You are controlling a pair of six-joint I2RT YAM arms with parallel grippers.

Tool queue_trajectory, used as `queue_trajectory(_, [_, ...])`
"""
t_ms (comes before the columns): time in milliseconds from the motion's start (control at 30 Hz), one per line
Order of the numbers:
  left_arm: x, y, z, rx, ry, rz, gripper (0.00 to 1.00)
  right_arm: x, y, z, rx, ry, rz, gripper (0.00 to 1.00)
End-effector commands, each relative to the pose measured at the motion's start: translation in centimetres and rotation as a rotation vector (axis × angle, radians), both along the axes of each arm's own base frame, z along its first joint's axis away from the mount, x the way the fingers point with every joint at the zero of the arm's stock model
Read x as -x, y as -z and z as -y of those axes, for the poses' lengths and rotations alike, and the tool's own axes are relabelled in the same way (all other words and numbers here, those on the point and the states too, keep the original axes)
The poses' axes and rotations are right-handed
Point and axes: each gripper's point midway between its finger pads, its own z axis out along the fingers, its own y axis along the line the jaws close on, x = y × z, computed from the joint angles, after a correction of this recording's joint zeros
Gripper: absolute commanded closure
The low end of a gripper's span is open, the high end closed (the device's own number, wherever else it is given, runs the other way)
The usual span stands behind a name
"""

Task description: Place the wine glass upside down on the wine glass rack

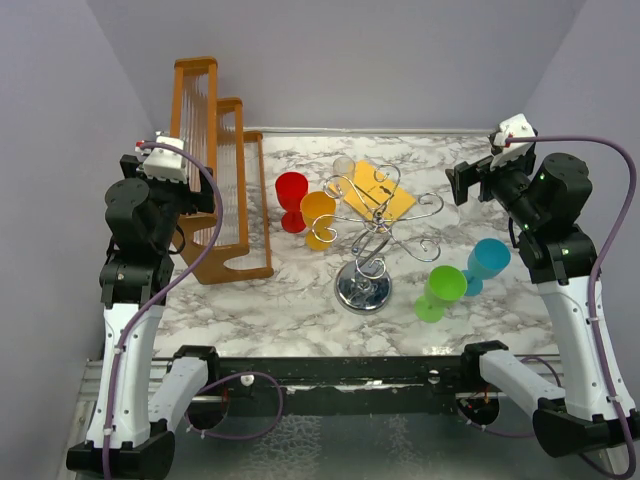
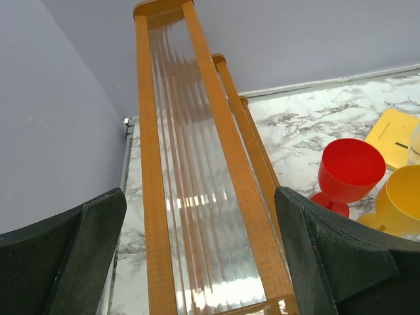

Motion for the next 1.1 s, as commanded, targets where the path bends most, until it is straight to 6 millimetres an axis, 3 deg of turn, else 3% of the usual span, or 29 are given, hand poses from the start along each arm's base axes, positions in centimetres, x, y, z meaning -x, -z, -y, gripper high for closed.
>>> queue_trajectory(0, [0.2,-0.9,-0.6,-0.009,-0.024,0.027,0.01,-0.2,-1.5,0.3,-0.001,0.018,0.052,0.00])
queue_trajectory(433, [-0.1,-1.6,1.0,-0.006,0.064,0.020,0.01,-0.3,-1.4,0.2,0.004,0.014,0.048,0.00])
queue_trajectory(633, [-1.6,0.8,3.8,-0.069,0.205,-0.141,0.01,-0.8,-1.1,-0.1,-0.001,0.000,0.034,0.00])
queue_trajectory(767, [-2.5,2.0,5.6,-0.162,0.202,-0.193,0.01,-1.2,-0.8,-0.3,-0.002,-0.008,0.022,0.00])
queue_trajectory(933, [-4.0,5.2,3.7,-0.273,0.064,-0.299,0.01,-1.3,-0.5,-0.4,0.000,-0.011,0.014,0.00])
queue_trajectory(1067, [-3.8,6.4,2.5,-0.307,0.004,-0.328,0.01,-1.3,-0.1,-0.3,0.006,-0.009,0.008,0.00])
